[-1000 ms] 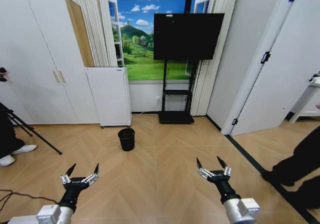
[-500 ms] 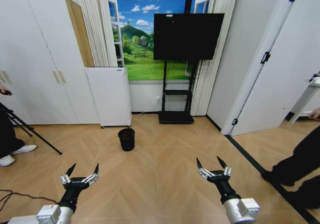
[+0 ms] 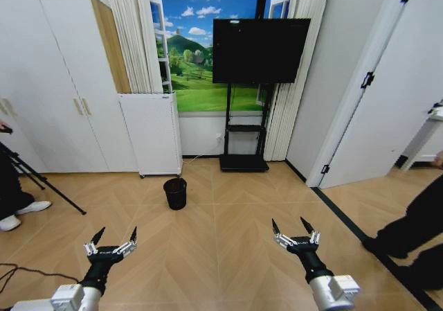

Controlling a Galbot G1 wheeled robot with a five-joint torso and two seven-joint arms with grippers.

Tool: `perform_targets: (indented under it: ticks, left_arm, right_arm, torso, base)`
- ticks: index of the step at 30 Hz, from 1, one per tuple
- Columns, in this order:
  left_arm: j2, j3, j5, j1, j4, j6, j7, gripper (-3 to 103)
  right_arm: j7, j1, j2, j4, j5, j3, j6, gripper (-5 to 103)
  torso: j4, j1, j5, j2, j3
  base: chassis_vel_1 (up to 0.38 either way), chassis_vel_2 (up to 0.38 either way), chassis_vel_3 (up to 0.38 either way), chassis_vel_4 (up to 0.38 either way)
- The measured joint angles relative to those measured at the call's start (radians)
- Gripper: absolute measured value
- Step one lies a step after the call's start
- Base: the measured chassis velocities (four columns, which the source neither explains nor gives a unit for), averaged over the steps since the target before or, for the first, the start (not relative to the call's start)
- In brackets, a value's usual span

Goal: Pick up the trash bin and place the garbage on the floor into it.

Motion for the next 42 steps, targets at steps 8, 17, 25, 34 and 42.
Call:
perform_targets:
  ticks: [8, 17, 25, 34, 42]
  left_arm:
    - [0.000, 0.000, 0.000, 0.000, 0.000, 0.000, 0.000, 100]
    - [0.000, 0.000, 0.000, 0.000, 0.000, 0.000, 0.000, 100]
    - [0.000, 0.000, 0.000, 0.000, 0.000, 0.000, 0.000, 100]
    - [0.000, 0.000, 0.000, 0.000, 0.000, 0.000, 0.000, 100]
    - [0.000, 0.000, 0.000, 0.000, 0.000, 0.000, 0.000, 100]
  right_arm:
    - [0.000, 0.000, 0.000, 0.000, 0.000, 0.000, 0.000, 100]
    - [0.000, 0.000, 0.000, 0.000, 0.000, 0.000, 0.000, 100]
    - [0.000, 0.000, 0.000, 0.000, 0.000, 0.000, 0.000, 100]
    - [0.000, 0.000, 0.000, 0.000, 0.000, 0.000, 0.000, 100]
    - [0.000, 0.000, 0.000, 0.000, 0.000, 0.000, 0.000, 100]
  torso:
    - [0.0000, 0.000, 0.0000, 0.000, 0.000]
    - [0.0000, 0.000, 0.0000, 0.000, 0.000]
    - [0.0000, 0.000, 0.0000, 0.000, 0.000]
    - [0.0000, 0.000, 0.0000, 0.000, 0.000]
    - [0.0000, 0.000, 0.0000, 0.000, 0.000]
  base:
    - [0.000, 0.000, 0.000, 0.000]
    - [0.000, 0.000, 0.000, 0.000]
    - [0.000, 0.000, 0.000, 0.000]
    - [0.000, 0.000, 0.000, 0.000]
    - [0.000, 0.000, 0.000, 0.000]
